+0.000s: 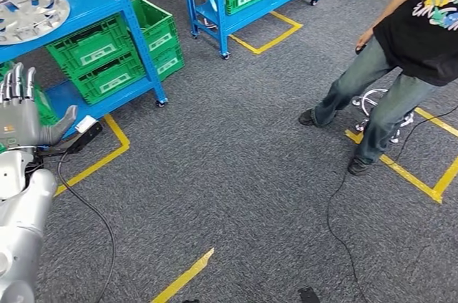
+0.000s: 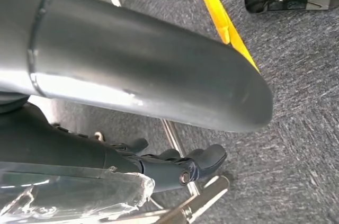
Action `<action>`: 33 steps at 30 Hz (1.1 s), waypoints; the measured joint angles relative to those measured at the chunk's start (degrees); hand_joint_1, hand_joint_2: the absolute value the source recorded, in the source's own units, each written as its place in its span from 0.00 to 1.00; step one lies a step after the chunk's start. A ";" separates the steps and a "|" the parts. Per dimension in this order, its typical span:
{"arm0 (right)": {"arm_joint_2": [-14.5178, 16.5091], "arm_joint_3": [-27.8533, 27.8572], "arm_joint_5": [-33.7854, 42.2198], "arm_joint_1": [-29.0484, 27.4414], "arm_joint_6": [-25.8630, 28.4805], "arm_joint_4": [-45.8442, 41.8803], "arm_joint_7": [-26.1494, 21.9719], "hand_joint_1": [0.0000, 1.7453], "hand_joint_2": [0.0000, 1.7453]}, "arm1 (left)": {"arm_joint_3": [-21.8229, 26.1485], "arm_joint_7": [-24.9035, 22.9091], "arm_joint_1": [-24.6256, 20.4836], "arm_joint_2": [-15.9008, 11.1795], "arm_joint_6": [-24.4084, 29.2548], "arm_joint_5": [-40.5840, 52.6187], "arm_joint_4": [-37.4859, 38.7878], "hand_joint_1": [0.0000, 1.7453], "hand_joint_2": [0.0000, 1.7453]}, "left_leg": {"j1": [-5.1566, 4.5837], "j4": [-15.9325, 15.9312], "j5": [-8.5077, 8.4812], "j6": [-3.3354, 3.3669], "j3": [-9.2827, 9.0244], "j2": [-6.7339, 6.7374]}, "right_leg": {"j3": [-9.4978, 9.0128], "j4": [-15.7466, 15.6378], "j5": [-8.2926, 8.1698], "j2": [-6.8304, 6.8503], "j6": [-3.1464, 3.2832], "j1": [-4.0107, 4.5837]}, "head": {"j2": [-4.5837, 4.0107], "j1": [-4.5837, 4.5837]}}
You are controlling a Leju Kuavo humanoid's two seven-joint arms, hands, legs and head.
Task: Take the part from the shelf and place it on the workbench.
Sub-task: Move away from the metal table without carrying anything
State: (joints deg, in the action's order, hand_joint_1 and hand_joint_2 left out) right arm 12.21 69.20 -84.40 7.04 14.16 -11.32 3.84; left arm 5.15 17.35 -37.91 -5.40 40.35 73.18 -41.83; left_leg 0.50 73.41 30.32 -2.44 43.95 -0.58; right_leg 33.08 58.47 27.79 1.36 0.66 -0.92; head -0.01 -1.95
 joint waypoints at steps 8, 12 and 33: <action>-0.01 0.00 0.28 0.15 0.25 0.00 0.05 0.00 0.00 | -0.64 -0.07 -1.84 0.58 -0.02 -1.90 1.42 0.00 0.00 | -1.54 -15.62 -6.69 2.54 -7.99 4.24 | -1.66 -0.09 1.62 5.79 -1.14 1.22 | -0.01 0.19; -0.19 0.02 0.55 0.33 0.49 -0.02 0.21 0.00 0.00 | -0.76 -0.09 -2.52 1.15 0.02 -2.82 2.53 0.00 0.00 | -0.62 -16.48 -7.09 3.35 -8.58 1.42 | 0.76 5.73 5.37 1.47 -2.26 0.85 | 0.00 0.66; -0.86 0.17 1.15 -0.26 0.90 -0.04 0.82 0.00 0.00 | -0.84 -0.37 -3.94 2.53 -0.04 -3.79 6.27 0.00 0.00 | -0.33 -4.08 -3.59 1.11 -2.10 0.81 | 0.12 0.30 0.09 1.87 0.05 0.46 | -0.01 0.08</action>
State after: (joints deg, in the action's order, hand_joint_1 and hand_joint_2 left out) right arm 11.34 69.37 -83.25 6.78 15.06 -11.37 4.66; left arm 4.31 16.98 -41.84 -2.86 40.30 69.39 -35.56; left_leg 0.16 69.32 26.73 -1.33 41.85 0.23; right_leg 33.20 58.77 27.87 3.23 0.71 -0.46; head -0.02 -1.87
